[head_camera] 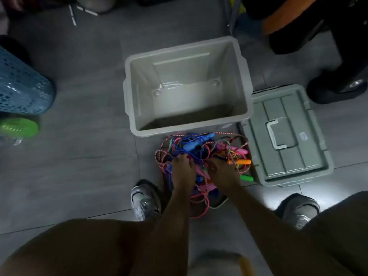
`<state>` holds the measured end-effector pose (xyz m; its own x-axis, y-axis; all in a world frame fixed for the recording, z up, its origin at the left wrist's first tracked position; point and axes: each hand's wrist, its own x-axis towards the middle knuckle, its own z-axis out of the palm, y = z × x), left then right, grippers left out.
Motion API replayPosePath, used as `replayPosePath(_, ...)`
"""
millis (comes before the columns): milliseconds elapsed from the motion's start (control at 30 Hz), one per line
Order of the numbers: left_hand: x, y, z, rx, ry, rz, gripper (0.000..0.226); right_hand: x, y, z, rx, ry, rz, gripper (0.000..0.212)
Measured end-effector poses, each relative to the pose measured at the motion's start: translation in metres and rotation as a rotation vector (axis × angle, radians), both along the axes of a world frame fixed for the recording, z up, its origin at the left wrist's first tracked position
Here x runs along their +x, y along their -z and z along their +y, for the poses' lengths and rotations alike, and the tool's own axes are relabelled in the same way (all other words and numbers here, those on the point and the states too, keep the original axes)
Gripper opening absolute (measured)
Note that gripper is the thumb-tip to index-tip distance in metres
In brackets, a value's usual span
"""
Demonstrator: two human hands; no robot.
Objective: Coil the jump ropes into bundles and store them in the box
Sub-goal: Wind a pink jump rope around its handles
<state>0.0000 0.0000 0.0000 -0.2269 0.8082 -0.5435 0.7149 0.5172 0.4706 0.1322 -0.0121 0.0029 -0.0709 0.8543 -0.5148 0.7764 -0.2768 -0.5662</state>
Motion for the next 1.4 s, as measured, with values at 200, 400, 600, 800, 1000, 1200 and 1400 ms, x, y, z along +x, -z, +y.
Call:
replayPosePath(200,-0.002,0.03,-0.006,-0.044,-0.345,-0.154,0.041,-0.001,0.014,-0.009,-0.146,0.125,0.103,0.033)
replayPosePath(400,0.009,0.052,-0.015,-0.144,-0.541,-0.269,0.052,-0.008,0.037,-0.02,-0.238,0.189,0.174,0.025)
replayPosePath(600,0.0,0.056,-0.013,-0.275,-0.388,-0.295,0.043,-0.004,0.046,-0.023,-0.366,0.431,0.32,0.023)
replayPosePath(800,-0.006,0.048,-0.018,-0.298,-0.553,-0.462,0.026,-0.005,0.041,-0.024,-0.381,0.502,0.404,0.024)
replayPosePath(1000,-0.014,0.002,-0.015,-0.087,-0.496,-0.381,0.023,-0.008,0.006,-0.015,-0.287,0.426,0.48,0.015)
replayPosePath(1200,-0.02,-0.071,-0.003,0.037,-0.413,-0.452,0.021,-0.012,-0.076,-0.005,-0.106,0.373,0.626,0.03)
replayPosePath(1400,-0.026,-0.166,-0.005,0.146,-0.278,-0.56,0.021,-0.01,-0.156,-0.005,-0.052,0.432,0.785,0.024)
